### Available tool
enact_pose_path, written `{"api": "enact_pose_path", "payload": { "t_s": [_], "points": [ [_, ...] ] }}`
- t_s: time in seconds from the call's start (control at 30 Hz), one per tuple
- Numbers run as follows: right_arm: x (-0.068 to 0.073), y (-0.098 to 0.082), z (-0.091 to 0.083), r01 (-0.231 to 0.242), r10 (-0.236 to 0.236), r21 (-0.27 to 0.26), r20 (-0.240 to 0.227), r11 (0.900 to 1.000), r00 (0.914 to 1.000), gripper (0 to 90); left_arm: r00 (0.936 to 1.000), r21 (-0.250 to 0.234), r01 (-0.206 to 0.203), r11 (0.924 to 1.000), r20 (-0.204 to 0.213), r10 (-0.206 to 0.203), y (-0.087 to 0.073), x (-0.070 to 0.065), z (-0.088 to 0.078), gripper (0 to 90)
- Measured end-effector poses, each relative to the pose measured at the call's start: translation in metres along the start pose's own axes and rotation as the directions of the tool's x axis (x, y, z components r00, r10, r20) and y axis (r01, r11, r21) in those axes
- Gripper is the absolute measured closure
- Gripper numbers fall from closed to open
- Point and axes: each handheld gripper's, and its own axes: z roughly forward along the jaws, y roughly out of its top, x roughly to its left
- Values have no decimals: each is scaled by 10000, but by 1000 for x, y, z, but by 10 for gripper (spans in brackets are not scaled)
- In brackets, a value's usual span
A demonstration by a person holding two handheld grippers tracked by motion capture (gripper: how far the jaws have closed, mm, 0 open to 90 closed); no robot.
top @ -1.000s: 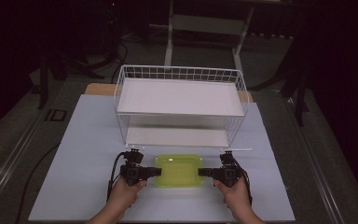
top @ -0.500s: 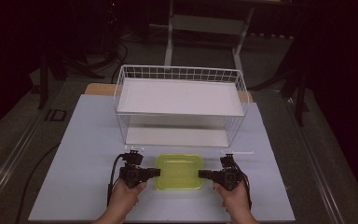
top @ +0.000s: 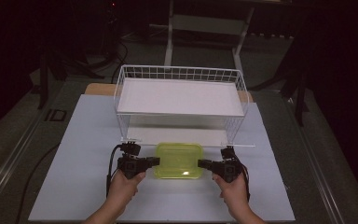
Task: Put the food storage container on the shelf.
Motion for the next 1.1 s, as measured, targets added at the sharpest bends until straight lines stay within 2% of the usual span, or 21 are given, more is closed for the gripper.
{"api": "enact_pose_path", "payload": {
  "t_s": [0.17,0.4,0.6,0.8,1.1],
  "points": [
    [1,13,0,116,-111,-441,117,9990,9999,791,9998,-274,1,9996,208,5,14,2,-1,803],
    [1,29,6,143,-120,-732,311,9972,9994,791,9996,-727,-264,9970,123,273,27,10,5,803],
    [-4,35,19,182,-133,-820,603,9965,9981,789,9993,-862,-372,9956,-12,373,31,22,18,802],
    [-13,40,33,-30,112,-915,897,9958,9959,787,9994,-901,-332,9954,-25,331,37,30,29,801],
    [-20,50,46,-35,144,-954,1139,9954,9934,786,9995,-912,-227,9956,-258,204,48,42,45,797]
  ]
}}
